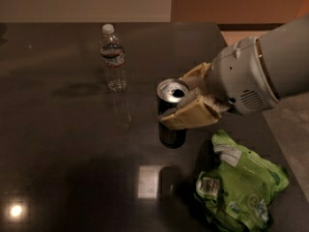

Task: Move redbull can near green rice chip bag

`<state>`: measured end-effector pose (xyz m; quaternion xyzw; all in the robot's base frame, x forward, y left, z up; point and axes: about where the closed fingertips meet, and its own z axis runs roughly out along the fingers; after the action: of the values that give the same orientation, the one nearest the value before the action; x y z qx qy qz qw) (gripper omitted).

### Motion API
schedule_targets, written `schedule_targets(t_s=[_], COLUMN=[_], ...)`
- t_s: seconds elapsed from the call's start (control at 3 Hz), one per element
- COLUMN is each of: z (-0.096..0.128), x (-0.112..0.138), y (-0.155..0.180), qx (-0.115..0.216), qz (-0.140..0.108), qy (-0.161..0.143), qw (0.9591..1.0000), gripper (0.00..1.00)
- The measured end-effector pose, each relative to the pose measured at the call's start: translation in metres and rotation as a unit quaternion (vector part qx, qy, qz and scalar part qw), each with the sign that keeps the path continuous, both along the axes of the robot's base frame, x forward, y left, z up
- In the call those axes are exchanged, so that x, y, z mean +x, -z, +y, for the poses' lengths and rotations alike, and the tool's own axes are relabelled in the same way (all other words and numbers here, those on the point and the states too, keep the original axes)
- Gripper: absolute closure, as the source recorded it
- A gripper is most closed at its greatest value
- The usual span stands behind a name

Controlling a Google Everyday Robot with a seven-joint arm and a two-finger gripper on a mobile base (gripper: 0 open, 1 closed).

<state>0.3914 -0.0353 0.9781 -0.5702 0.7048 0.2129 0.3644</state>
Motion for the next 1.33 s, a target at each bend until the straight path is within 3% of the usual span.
schedule_targets(t_s=[0.67,1.33], z=[-0.037,-0.048], x=[0.007,0.018], y=[0.022,0.048], qx=[0.021,0.045], qz=[0.005,0.021], qy=[0.023,0.023], qw=[0.9995,0.9985], gripper=[1.0,1.0])
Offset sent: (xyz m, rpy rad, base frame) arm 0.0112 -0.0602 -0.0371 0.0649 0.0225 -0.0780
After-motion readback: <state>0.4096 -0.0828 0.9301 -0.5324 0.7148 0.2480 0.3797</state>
